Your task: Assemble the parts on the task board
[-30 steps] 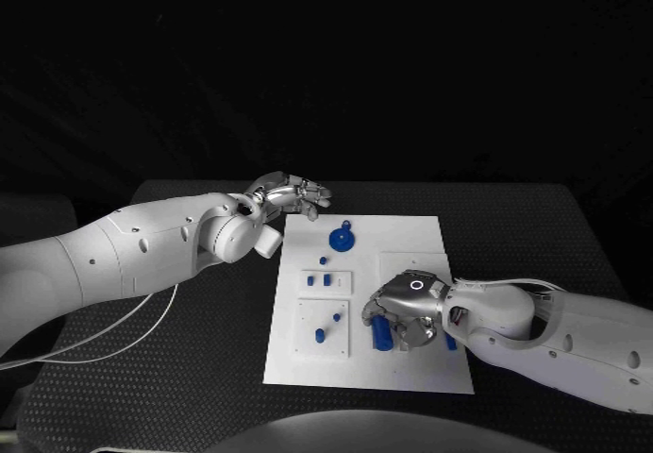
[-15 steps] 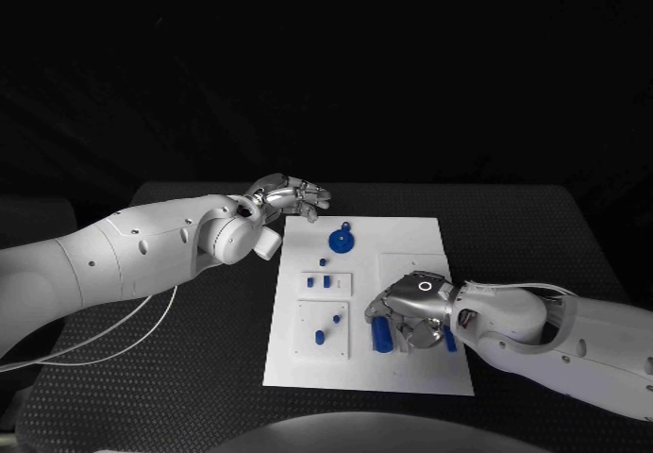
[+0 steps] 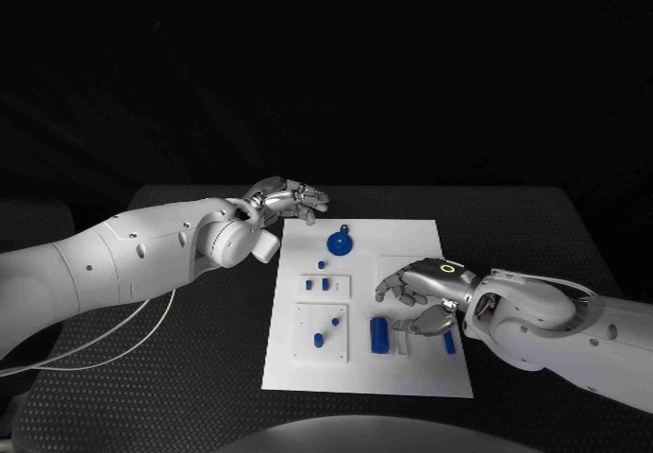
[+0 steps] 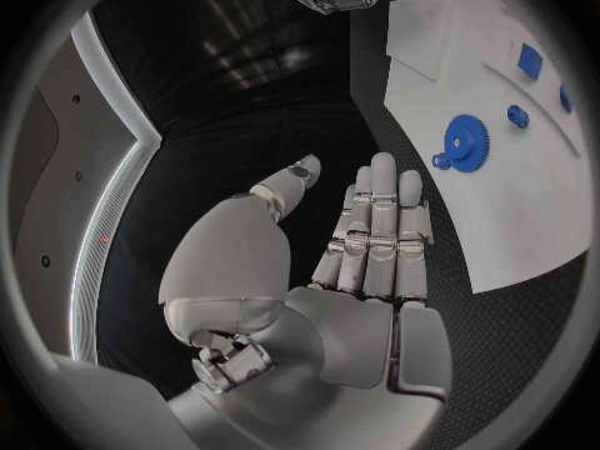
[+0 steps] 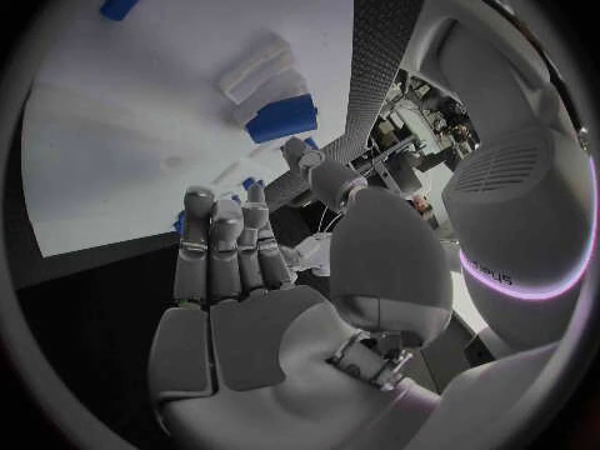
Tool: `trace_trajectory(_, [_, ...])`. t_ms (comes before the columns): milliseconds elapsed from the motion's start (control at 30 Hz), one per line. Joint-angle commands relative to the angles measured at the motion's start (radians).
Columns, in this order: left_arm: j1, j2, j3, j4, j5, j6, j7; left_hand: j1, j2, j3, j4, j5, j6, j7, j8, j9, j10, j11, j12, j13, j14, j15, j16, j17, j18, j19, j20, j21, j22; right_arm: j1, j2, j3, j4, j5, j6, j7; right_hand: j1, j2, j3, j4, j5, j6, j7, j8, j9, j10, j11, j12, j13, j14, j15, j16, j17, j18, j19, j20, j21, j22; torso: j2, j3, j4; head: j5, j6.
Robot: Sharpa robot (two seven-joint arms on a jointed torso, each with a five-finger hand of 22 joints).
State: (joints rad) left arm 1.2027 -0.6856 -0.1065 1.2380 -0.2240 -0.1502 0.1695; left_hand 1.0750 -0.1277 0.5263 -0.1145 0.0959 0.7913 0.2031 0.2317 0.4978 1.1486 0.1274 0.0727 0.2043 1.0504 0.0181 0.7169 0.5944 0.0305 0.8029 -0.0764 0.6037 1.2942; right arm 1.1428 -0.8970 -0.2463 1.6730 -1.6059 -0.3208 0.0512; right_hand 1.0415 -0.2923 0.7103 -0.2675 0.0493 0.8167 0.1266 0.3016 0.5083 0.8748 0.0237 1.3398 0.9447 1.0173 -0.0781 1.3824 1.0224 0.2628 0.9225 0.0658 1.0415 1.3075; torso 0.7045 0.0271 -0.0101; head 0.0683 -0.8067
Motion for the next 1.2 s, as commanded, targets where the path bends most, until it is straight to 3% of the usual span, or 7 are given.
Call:
trace_trajectory(33, [0.001,0.000,0.000,0.002,-0.006,0.014,0.005,0.003,-0.003,-0.001,0.005,0.000,-0.007,-0.001,-0.001,-0.001,-0.005,0.002,0.000,-0.002,0.003,0.006,-0.004,0.002,0.011,0.005,0.002,-0.004,0.002,0.000,-0.004,-0.001,0.007,0.116,-0.034,-0.042,-0.019,0.004,-0.045,-0.009,-0.001,0.016,0.017,0.013,0.009,0.007,0.011,0.003,-0.006,0.009,0.008,0.002,-0.007,-0.001,0.010,-0.012,0.002,0.011,0.001,0.0000,0.0008,0.000,0.001])
trace_trajectory(233, [0.001,0.000,0.000,0.004,-0.006,0.015,0.005,0.004,-0.003,-0.001,0.004,0.000,-0.006,-0.001,-0.001,-0.001,-0.005,0.002,0.000,-0.002,0.003,0.006,-0.004,0.002,0.011,0.005,0.002,-0.005,0.002,-0.001,-0.005,-0.001,0.018,0.110,-0.012,-0.090,-0.067,0.005,-0.137,-0.011,-0.001,0.090,0.012,0.084,0.079,0.014,0.008,0.005,-0.018,0.021,0.008,0.001,-0.018,-0.001,0.024,-0.026,-0.010,-0.004,0.000,-0.0005,0.0004,-0.001,0.001])
trace_trajectory(300, [0.001,0.000,0.000,0.004,-0.006,0.015,0.005,0.004,-0.003,-0.001,0.004,0.000,-0.006,-0.001,-0.001,-0.001,-0.005,0.002,0.000,-0.002,0.003,0.006,-0.004,0.002,0.011,0.005,0.002,-0.005,0.002,-0.005,-0.002,-0.001,0.022,0.098,-0.002,-0.108,-0.076,0.006,-0.175,-0.015,0.000,0.111,-0.007,0.141,0.152,0.015,-0.011,0.005,-0.025,0.022,-0.008,-0.001,-0.023,-0.001,0.028,-0.031,-0.017,-0.010,0.000,-0.0001,0.0004,-0.001,0.001])
trace_trajectory(433, [0.001,0.000,0.000,0.004,-0.006,0.016,0.006,0.004,-0.003,-0.001,0.004,0.000,-0.006,-0.002,0.000,-0.001,-0.005,0.002,0.001,-0.002,0.003,0.006,-0.005,0.002,0.011,0.006,0.002,-0.005,0.002,-0.020,0.004,-0.001,0.028,0.070,0.001,-0.133,-0.093,0.004,-0.223,-0.012,-0.002,0.106,-0.038,0.263,0.353,0.017,-0.039,0.007,-0.035,0.023,-0.034,0.000,-0.031,-0.001,0.038,-0.041,-0.027,-0.019,0.001,0.0000,0.0006,-0.002,-0.001])
trace_trajectory(567, [0.001,0.000,0.000,0.004,-0.006,0.018,0.006,0.005,-0.003,-0.001,0.004,0.000,-0.006,-0.002,0.000,-0.001,-0.005,0.002,0.001,-0.002,0.003,0.006,-0.005,0.002,0.011,0.006,0.002,-0.005,0.002,-0.035,0.015,-0.001,0.031,0.023,-0.005,-0.148,-0.103,0.005,-0.237,-0.011,0.000,0.109,-0.058,0.325,0.493,0.033,-0.057,0.022,-0.036,0.032,-0.051,0.004,-0.035,-0.001,0.051,-0.050,-0.027,-0.023,0.000,0.0001,0.0007,0.000,-0.001])
trace_trajectory(767, [0.001,-0.002,0.000,0.005,-0.006,0.020,0.005,0.005,-0.003,-0.002,0.004,0.000,-0.006,-0.002,0.000,0.000,-0.005,0.002,0.001,-0.002,0.003,0.006,-0.005,0.003,0.011,0.006,0.002,-0.005,0.003,-0.051,0.024,-0.001,0.031,-0.057,-0.011,-0.165,-0.109,0.002,-0.237,-0.012,0.000,0.156,-0.083,0.341,0.585,0.071,-0.080,0.046,-0.031,0.064,-0.072,0.007,-0.045,-0.001,0.079,-0.065,-0.020,-0.027,0.001,0.0002,0.0012,0.000,-0.005])
trace_trajectory(1200, [0.001,-0.003,0.000,0.005,-0.007,0.021,0.005,0.005,-0.002,-0.002,0.004,0.000,-0.006,-0.002,0.001,0.000,-0.005,0.002,0.001,-0.002,0.003,0.007,-0.005,0.003,0.011,0.006,0.002,-0.005,0.003,-0.069,0.035,-0.001,0.026,-0.146,-0.035,-0.185,-0.092,0.004,-0.220,-0.015,0.002,0.194,-0.097,0.321,0.633,0.097,-0.092,0.051,-0.029,0.079,-0.083,0.003,-0.051,-0.001,0.093,-0.074,-0.020,-0.031,0.000,0.0003,0.0004,0.003,-0.008])
